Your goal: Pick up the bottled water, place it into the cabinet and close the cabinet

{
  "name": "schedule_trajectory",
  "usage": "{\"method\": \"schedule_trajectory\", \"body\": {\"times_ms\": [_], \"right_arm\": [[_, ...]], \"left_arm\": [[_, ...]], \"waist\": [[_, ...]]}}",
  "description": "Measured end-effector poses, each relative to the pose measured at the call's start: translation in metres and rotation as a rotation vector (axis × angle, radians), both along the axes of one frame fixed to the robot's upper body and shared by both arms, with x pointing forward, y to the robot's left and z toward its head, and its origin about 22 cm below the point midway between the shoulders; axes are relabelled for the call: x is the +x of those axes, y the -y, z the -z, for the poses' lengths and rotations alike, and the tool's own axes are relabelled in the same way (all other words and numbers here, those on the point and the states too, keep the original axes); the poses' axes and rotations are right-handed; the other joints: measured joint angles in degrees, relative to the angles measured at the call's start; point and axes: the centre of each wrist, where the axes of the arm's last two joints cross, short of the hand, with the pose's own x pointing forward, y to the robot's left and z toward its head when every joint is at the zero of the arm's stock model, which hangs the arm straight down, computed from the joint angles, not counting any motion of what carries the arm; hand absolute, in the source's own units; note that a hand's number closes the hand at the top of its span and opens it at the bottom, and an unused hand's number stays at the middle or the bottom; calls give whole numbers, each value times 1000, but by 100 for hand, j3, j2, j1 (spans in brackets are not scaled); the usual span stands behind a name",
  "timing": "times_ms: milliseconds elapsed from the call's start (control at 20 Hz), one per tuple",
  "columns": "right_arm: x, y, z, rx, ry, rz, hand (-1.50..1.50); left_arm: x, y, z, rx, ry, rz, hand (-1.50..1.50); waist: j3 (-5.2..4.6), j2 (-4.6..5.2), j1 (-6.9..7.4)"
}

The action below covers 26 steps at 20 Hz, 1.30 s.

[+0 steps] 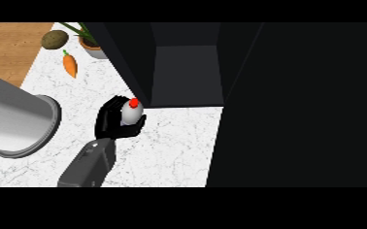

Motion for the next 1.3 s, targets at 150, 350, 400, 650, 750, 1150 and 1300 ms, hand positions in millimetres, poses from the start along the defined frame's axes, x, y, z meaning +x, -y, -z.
{"method": "schedule_trajectory", "body": {"times_ms": [150,350,400,650,750,1150,1300], "right_arm": [[1,9,1,-20,8,37,-150],[-3,17,6,-36,3,64,-150],[-3,21,7,-41,8,77,-150],[-1,33,7,-54,21,109,-150],[0,38,7,-62,24,116,-150],[5,53,9,-52,24,139,-150],[8,57,10,-44,22,134,-150]], "left_arm": [[-2,7,2,23,3,60,150],[0,20,1,-12,6,123,150],[0,21,0,-22,-1,130,150],[3,19,-2,-39,-32,144,150],[4,18,-3,-44,-45,144,150],[9,13,-7,-50,-104,136,150],[12,10,-9,-35,-124,115,150]], "waist": [[8,-8,17],[12,-25,18],[15,-27,27],[25,-28,34],[30,-34,19],[54,-53,-31],[59,-56,-86]]}}
